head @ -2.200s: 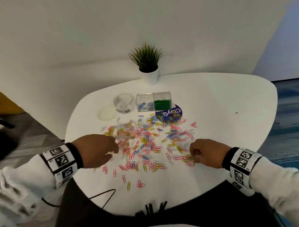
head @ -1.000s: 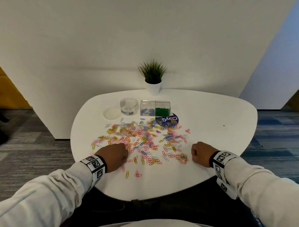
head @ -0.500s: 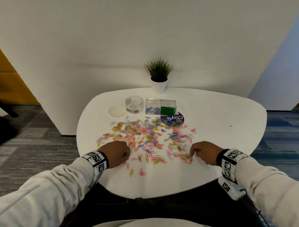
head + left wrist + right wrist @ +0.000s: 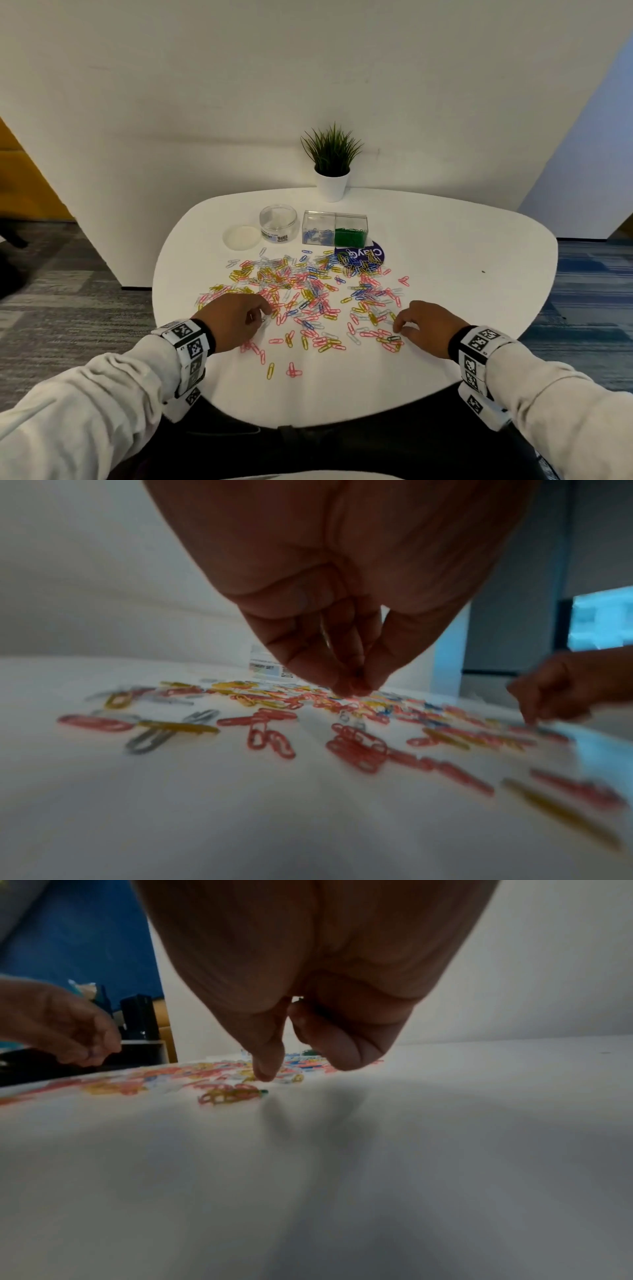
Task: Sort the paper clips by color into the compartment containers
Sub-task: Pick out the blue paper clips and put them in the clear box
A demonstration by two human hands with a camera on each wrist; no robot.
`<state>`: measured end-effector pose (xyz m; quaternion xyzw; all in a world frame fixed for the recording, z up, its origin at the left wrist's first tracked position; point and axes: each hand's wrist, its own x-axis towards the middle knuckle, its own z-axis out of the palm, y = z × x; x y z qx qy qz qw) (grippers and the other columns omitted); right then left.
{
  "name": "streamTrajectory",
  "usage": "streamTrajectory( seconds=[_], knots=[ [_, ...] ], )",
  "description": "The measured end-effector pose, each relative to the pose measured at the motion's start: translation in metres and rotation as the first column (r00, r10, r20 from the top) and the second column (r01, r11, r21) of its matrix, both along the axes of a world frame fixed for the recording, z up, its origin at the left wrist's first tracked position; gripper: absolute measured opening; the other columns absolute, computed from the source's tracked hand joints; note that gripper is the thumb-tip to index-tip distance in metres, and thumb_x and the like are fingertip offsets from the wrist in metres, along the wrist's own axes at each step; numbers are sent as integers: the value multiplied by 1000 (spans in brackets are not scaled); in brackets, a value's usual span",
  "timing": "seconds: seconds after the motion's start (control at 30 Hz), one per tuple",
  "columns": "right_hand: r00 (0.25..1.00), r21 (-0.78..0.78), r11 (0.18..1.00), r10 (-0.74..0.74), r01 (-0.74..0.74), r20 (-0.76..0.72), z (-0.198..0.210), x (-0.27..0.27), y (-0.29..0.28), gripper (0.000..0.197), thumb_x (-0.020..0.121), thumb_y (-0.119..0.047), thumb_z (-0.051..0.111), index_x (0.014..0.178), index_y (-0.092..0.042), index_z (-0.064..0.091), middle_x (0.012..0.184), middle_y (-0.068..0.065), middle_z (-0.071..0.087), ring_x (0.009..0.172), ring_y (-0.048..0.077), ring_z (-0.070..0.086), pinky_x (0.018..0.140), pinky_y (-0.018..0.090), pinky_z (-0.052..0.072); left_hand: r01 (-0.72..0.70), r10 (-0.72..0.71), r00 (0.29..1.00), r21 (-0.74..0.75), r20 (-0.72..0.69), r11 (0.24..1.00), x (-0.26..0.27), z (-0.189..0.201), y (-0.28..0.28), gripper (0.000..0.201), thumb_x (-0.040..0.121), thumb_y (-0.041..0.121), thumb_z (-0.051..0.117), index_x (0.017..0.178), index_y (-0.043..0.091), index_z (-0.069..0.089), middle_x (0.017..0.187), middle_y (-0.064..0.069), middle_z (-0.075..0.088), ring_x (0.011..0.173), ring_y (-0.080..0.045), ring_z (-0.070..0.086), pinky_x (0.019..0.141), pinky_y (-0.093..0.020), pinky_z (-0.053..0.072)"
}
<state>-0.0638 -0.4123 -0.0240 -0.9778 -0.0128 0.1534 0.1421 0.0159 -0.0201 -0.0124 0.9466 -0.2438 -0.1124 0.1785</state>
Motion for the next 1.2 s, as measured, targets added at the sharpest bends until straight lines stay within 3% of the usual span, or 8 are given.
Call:
streamTrajectory(
  seconds=[0.1,0.27,0.6,0.67,0.8,0.87,0.97,1.2],
  knots=[
    [1000,-9,1000,12,-12,-18,-2,-1,3,10,96,-43,56,99,-41,65,102,-8,51,99,13,52,88,27,39,-219,176,959,-186,-222,958,4,4,1,17,84,7,68,86,24,73,79,10,73,69,1,66,64,-14,50],
    [998,-43,998,54,-54,16,-3,1,6,4,95,-40,56,94,-41,60,97,-14,47,93,9,50,81,21,35,-571,261,729,-351,-633,742,8,9,6,10,89,-5,64,97,0,68,89,-15,76,85,-28,75,62,-27,59],
    [999,-12,998,53,-53,-9,-7,5,9,14,95,-27,55,93,-37,64,100,-17,57,96,5,56,85,18,43,-743,313,595,-357,-740,566,19,9,9,24,92,-10,44,94,-2,67,83,-18,67,68,-23,66,59,-29,56],
    [999,-25,999,37,-37,-6,-6,6,12,12,93,-28,57,93,-32,68,101,-14,60,94,4,57,83,18,46,-698,265,610,-348,-747,626,18,11,0,18,92,-5,52,94,2,69,82,-14,69,69,-21,65,65,-31,55],
    [1000,-47,999,20,-21,-19,-6,10,18,8,90,-35,61,89,-30,68,94,-13,60,88,3,57,71,13,41,-151,135,963,-53,-231,987,13,13,-32,9,91,36,63,84,30,67,85,17,64,79,-4,59,69,-21,46],
    [999,-51,998,18,-20,-35,-6,12,18,9,90,-33,60,88,-29,68,93,-12,62,86,4,58,68,12,41,21,-17,999,127,-33,992,5,10,-51,14,94,44,54,97,37,65,101,15,60,96,-11,59,81,-28,48],
    [998,-27,1000,12,-14,-57,-8,12,16,9,87,-31,60,85,-26,66,89,-11,64,83,5,60,69,15,46,143,-157,987,232,45,962,2,-2,-71,29,98,49,46,123,40,59,119,6,55,113,-19,55,88,-31,45],
    [999,133,990,-49,46,19,13,31,10,7,88,-30,62,82,-27,59,84,-11,60,80,7,56,68,18,44,179,-214,971,267,105,947,14,-14,-74,21,99,34,42,103,29,61,104,4,58,94,-20,58,75,-32,49]
  ],
)
